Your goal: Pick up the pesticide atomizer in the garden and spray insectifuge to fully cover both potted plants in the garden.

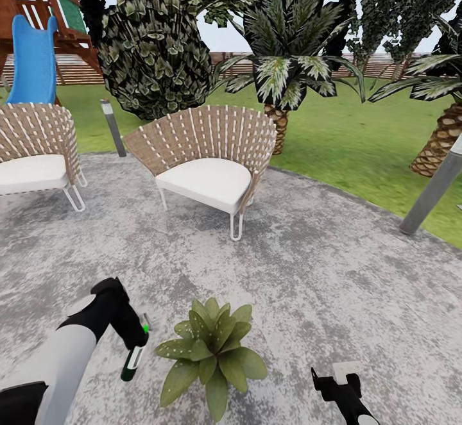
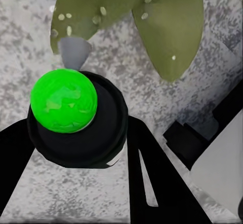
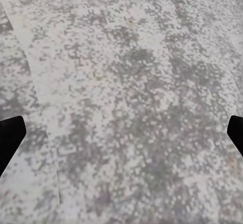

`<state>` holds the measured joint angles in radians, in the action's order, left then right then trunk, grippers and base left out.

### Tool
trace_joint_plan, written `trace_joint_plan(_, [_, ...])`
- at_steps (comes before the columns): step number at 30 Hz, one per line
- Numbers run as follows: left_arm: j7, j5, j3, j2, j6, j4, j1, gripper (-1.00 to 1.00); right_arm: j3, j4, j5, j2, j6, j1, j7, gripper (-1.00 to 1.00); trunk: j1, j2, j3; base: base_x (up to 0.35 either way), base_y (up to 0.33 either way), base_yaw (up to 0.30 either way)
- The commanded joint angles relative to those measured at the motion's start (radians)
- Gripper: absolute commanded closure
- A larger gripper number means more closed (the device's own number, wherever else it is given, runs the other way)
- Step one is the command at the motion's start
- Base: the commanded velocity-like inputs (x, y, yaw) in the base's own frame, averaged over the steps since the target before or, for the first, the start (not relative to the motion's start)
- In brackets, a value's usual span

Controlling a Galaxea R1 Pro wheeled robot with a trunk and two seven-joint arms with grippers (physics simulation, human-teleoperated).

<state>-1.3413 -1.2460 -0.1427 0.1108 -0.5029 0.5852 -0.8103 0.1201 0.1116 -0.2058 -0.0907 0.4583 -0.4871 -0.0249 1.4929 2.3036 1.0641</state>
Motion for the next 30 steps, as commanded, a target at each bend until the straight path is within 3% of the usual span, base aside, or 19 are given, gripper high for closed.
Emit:
trace_joint_plan(1, [-0.005, -0.007, -0.005, 0.002, -0.008, 0.000, 0.005, 1.00, 0.007, -0.001, -0.011, 0.000, 0.003, -0.001, -0.002, -1.00, 0.000, 0.000, 0.001, 0.000, 0.000, 0.000])
trace_joint_plan(4, [0.000, -0.010, -0.005, 0.017, 0.000, -0.002, 0.072, 1.00, 0.007, -0.001, -0.011, 0.000, 0.003, -0.001, -0.002, -1.00, 0.000, 0.000, 0.001, 0.000, 0.000, 0.000])
trace_joint_plan(7, [0.001, -0.002, -0.006, 0.028, 0.000, -0.002, 0.102, 1.00, 0.007, -0.001, -0.011, 0.000, 0.003, 0.000, -0.002, -1.00, 0.000, 0.000, 0.001, 0.000, 0.000, 0.000])
trace_joint_plan(19, [0.003, 0.002, -0.011, 0.015, -0.012, 0.034, 0.106, 1.00, 0.006, -0.001, -0.011, 0.000, 0.003, -0.001, -0.002, -1.00, 0.000, 0.000, 0.001, 0.003, -0.004, 0.138])
trace_joint_plan(25, [0.001, 0.003, -0.013, 0.015, -0.012, 0.062, 0.106, 1.00, 0.007, -0.001, -0.011, 0.000, 0.003, -0.001, -0.002, -1.00, 0.000, 0.000, 0.001, 0.091, -0.194, 0.029])
trace_joint_plan(30, [0.001, 0.002, -0.012, 0.016, -0.013, 0.065, 0.106, 1.00, 0.007, -0.001, -0.011, 0.000, 0.003, -0.001, -0.002, -1.00, 0.000, 0.000, 0.001, -0.226, -0.176, 0.001])
